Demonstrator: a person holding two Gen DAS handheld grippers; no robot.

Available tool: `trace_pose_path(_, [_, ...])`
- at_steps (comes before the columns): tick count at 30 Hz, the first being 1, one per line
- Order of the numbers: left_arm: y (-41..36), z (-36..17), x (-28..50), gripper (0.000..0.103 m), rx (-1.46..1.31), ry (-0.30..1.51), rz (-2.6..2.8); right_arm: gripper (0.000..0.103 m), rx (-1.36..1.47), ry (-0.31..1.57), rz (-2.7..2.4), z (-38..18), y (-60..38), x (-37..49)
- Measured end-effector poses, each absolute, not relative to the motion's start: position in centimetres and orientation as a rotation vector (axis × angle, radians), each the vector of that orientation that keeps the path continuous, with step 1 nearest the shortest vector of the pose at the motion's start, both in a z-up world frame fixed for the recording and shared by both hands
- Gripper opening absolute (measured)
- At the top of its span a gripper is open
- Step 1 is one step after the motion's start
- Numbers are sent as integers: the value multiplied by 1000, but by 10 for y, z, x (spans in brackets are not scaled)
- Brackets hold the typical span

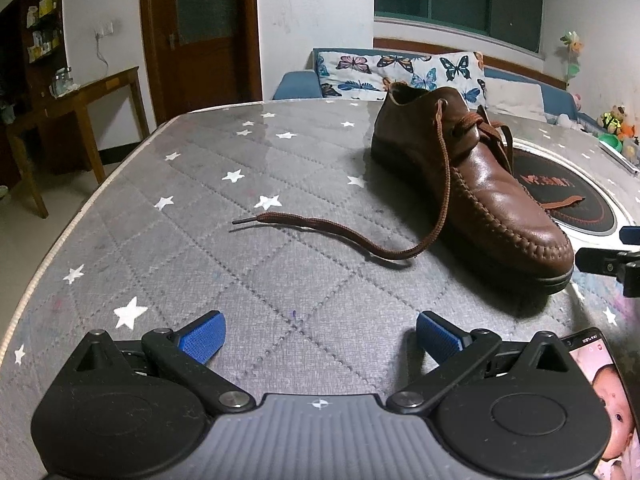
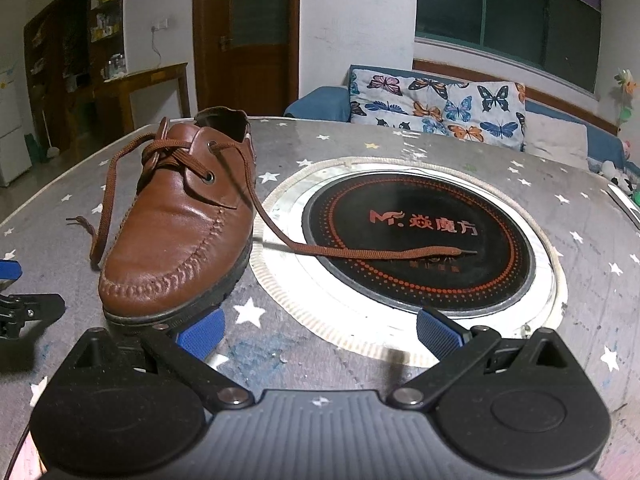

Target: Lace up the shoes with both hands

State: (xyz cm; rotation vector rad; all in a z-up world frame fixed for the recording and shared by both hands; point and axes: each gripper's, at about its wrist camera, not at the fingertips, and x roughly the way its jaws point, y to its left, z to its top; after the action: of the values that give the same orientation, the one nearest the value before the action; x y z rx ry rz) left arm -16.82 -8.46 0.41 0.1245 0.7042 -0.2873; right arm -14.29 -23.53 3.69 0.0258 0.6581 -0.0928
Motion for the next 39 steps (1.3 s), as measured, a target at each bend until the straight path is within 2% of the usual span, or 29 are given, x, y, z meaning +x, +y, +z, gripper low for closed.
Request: trace_pose_path(39, [-86,2,-169,103,108,671,-268,103,40,689,-69,21,-238,-136])
